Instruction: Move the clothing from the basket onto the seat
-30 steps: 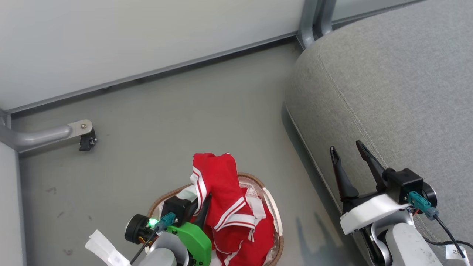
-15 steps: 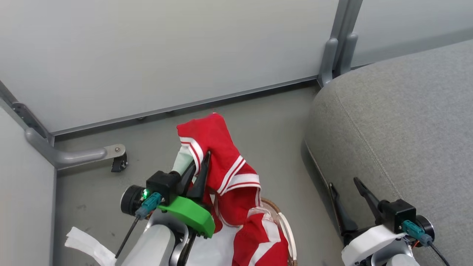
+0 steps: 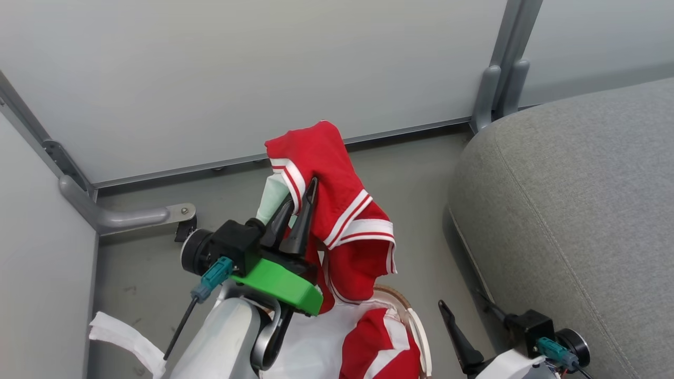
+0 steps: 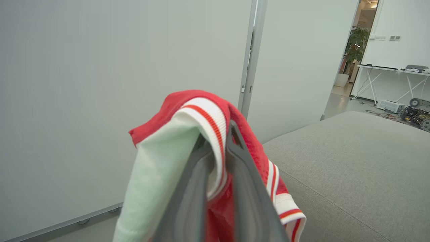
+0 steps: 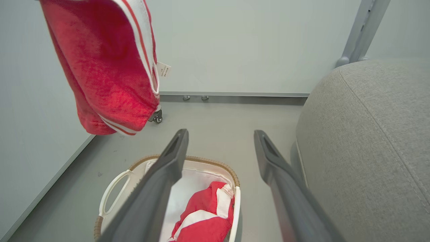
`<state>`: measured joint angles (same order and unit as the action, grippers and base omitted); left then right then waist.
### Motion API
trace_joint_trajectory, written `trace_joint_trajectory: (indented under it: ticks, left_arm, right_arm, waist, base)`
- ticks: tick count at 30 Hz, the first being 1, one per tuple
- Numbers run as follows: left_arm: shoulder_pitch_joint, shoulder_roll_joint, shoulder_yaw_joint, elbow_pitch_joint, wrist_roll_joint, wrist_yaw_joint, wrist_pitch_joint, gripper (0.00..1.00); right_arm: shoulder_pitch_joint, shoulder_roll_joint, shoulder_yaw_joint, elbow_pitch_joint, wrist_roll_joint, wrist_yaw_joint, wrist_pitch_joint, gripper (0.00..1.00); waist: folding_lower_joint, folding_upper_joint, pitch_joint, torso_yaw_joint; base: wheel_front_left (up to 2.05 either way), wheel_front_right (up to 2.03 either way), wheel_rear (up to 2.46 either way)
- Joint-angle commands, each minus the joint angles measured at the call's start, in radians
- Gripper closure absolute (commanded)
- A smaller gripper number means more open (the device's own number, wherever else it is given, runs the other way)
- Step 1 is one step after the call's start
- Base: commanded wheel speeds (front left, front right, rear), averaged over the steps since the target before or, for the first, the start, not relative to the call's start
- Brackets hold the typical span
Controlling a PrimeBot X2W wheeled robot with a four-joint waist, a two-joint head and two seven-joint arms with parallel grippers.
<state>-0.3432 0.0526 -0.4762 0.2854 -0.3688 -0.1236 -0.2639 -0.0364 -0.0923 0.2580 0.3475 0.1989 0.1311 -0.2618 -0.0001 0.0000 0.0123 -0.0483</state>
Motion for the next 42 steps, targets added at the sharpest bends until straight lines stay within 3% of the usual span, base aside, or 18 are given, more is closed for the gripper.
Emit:
trace_joint_trajectory:
  ticks: [1, 9, 17, 18, 19, 20, 29, 30, 31, 32, 42]
  left_arm:
    - [-0.018, 0.0, -0.006, -0.009, -0.006, -0.004, -0.001, 1.0]
    - [-0.035, -0.001, -0.073, -0.028, -0.039, -0.006, -0.001, 1.0]
    - [-0.061, -0.001, -0.145, -0.028, -0.071, -0.001, -0.001, 1.0]
    - [-0.063, -0.001, -0.152, -0.026, -0.077, 0.001, -0.001, 1.0]
    - [-0.065, -0.001, -0.157, -0.025, -0.08, 0.002, -0.001, 1.0]
    - [-0.066, -0.001, -0.161, -0.024, -0.084, 0.005, -0.001, 1.0]
    - [-0.071, -0.001, -0.158, -0.018, -0.077, 0.02, -0.001, 1.0]
    - [-0.072, -0.001, -0.155, -0.029, -0.068, 0.02, -0.001, 0.7]
    - [-0.069, -0.001, -0.15, -0.037, -0.06, 0.023, -0.001, 0.09]
    - [-0.065, -0.001, -0.145, -0.042, -0.051, 0.025, -0.001, 0.0]
    - [-0.003, -0.001, -0.069, -0.03, 0.045, 0.017, 0.0, 0.0]
  right_arm:
    - [-0.022, -0.011, 0.023, 0.008, 0.003, -0.001, -0.005, 0.0]
    - [-0.147, -0.028, 0.16, 0.072, 0.014, -0.001, -0.005, 0.0]
    - [-0.285, 0.0, 0.245, 0.187, 0.059, -0.001, -0.005, 0.0]
    - [-0.292, 0.005, 0.253, 0.204, 0.076, -0.001, -0.005, 0.16]
    - [-0.301, 0.008, 0.257, 0.214, 0.087, -0.001, -0.005, 0.82]
    - [-0.311, 0.011, 0.267, 0.225, 0.1, -0.001, -0.005, 1.0]
    - [-0.31, 0.016, 0.293, 0.21, 0.147, -0.001, -0.005, 1.0]
    - [-0.308, 0.014, 0.288, 0.203, 0.15, -0.001, -0.005, 1.0]
    - [-0.304, 0.014, 0.282, 0.19, 0.155, -0.001, -0.005, 1.0]
    - [-0.3, 0.015, 0.277, 0.18, 0.158, -0.001, -0.005, 1.0]
    - [-0.227, 0.019, 0.225, 0.049, 0.168, -0.001, -0.005, 1.0]
  waist:
    - [0.0001, 0.0, 0.002, 0.01]
    - [0.0001, 0.0, 0.023, 0.063]
    - [0.0001, 0.0, 0.036, 0.123]
    - [0.0001, 0.0, 0.038, 0.129]
    - [0.0001, 0.0, 0.04, 0.134]
    - [0.0001, 0.0, 0.042, 0.139]
    - [0.0001, 0.0, 0.053, 0.134]
    - [0.0001, 0.0, 0.053, 0.127]
    - [0.0001, 0.0, 0.054, 0.119]
    - [0.0001, 0.0, 0.054, 0.112]
    - [0.0001, 0.0, 0.059, -0.086]
  base:
    - [0.0, 0.0, 0.0]
    - [0.0, 0.0, 0.0]
    - [0.0, 0.0, 0.0]
    - [0.0, 0.0, 0.0]
    - [0.0, 0.0, 0.0]
    - [0.0, 0.0, 0.0]
    - [0.0, 0.0, 0.0]
    - [0.0, 0.0, 0.0]
    - [0.0, 0.0, 0.0]
    - [0.0, 0.0, 0.0]
    - [0.0, 0.0, 0.0]
